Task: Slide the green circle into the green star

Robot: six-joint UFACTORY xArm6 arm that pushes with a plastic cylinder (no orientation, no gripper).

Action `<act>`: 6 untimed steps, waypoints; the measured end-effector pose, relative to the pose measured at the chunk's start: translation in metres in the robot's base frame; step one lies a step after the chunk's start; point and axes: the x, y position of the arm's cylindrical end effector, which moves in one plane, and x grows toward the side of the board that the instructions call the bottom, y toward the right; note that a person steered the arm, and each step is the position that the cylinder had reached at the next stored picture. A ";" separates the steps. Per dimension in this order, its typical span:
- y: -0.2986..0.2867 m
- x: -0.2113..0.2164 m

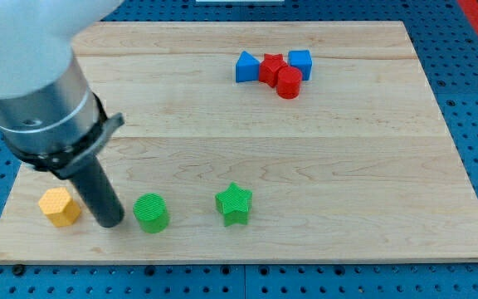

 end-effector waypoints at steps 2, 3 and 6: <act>0.062 0.012; 0.003 0.045; -0.116 -0.017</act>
